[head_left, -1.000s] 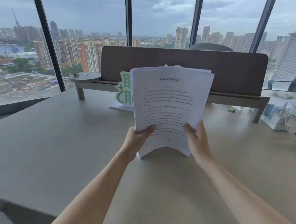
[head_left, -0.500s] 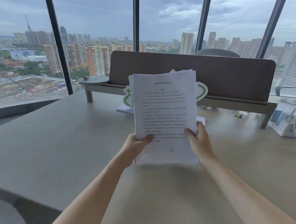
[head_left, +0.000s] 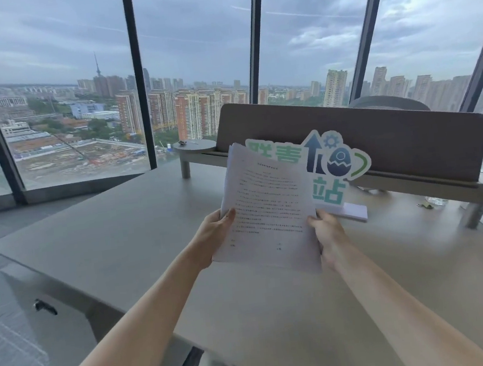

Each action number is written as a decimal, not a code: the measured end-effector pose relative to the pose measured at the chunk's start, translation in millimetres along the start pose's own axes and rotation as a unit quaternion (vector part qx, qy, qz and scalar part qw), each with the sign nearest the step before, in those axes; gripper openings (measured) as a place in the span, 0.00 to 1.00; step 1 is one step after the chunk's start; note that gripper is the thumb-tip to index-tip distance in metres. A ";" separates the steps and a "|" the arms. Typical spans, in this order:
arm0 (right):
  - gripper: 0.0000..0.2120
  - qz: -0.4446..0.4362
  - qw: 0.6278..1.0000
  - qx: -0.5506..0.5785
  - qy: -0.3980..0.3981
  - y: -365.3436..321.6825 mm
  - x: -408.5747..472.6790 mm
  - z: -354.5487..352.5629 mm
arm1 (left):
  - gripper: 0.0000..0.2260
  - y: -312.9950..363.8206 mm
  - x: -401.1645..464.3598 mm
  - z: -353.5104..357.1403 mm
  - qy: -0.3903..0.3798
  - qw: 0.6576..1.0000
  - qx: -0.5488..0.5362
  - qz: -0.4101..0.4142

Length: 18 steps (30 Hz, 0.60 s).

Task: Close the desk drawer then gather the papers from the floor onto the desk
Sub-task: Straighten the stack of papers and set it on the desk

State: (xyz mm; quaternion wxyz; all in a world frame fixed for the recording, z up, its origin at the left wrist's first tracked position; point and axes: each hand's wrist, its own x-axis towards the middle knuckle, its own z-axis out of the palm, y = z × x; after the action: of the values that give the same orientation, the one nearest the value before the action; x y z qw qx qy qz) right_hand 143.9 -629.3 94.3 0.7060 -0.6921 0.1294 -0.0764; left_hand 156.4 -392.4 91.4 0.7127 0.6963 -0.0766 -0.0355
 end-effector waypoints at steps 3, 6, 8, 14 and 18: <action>0.17 0.007 1.000 -0.009 -0.011 -6.0 -1.8 16.7 | 0.13 4.1 -4.3 -18.2 0.013 1.000 0.005 -0.001; 0.16 0.016 0.999 -0.023 -0.028 -10.0 0.0 32.7 | 0.12 3.9 -5.4 -38.2 0.029 0.999 0.009 -0.009; 0.14 0.018 0.998 -0.043 -0.034 -9.6 5.4 44.7 | 0.11 0.9 -3.6 -54.0 0.044 0.999 0.013 -0.020; 0.16 0.046 0.991 -0.062 -0.107 2.1 36.8 98.0 | 0.11 -10.8 10.6 -110.4 0.090 0.994 0.021 -0.051; 0.13 0.040 0.984 -0.090 -0.146 19.8 71.6 148.7 | 0.12 -22.0 35.3 -154.5 0.137 0.987 0.064 -0.063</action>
State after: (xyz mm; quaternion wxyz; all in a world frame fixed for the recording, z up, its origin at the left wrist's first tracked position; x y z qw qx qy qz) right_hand 253.8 -506.8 70.2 0.6546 -0.7508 0.0584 0.0657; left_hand 216.9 -246.1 68.7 0.6671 0.7420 0.0633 0.0200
